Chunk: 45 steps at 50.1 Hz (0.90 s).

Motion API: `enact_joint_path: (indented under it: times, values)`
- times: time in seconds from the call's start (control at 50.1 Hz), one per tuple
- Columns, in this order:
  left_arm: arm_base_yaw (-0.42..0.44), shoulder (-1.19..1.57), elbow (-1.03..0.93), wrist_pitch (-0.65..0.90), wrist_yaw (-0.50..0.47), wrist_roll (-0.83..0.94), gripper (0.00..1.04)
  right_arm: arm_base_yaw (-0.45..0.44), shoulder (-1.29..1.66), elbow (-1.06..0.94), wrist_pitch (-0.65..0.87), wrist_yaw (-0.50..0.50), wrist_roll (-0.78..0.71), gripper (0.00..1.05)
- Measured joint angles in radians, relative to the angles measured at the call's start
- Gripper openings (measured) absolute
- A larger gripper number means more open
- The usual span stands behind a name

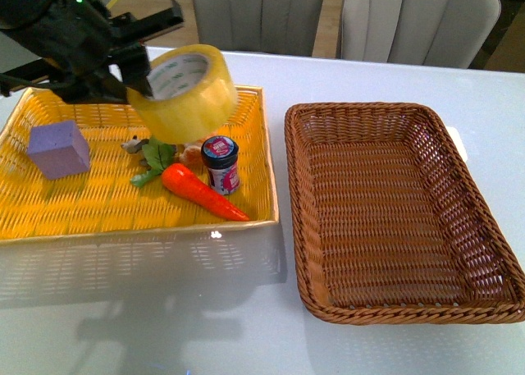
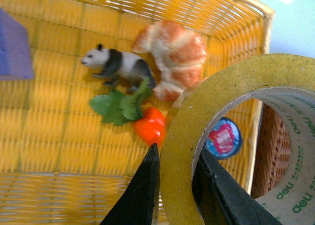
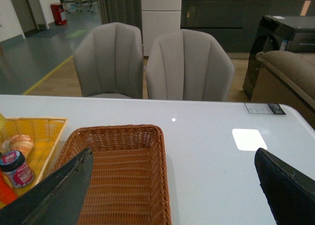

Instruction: Move tape to another basket

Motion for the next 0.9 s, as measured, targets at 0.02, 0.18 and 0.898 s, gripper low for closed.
enact_joint_path:
  times: [0.02, 0.18, 0.898]
  values:
    - [-0.012, 0.003, 0.006, -0.002, 0.002, 0.003, 0.15, 0.0, 0.0, 0.0, 0.0, 0.0, 0.0, 0.96]
    - [-0.086, 0.03, 0.048, -0.018, 0.014, 0.034, 0.15, 0.0, 0.0, 0.0, 0.0, 0.0, 0.0, 0.96]
    - [-0.323, 0.111, 0.145, -0.017, 0.105, 0.027, 0.15, 0.0, 0.0, 0.0, 0.0, 0.0, 0.0, 0.96]
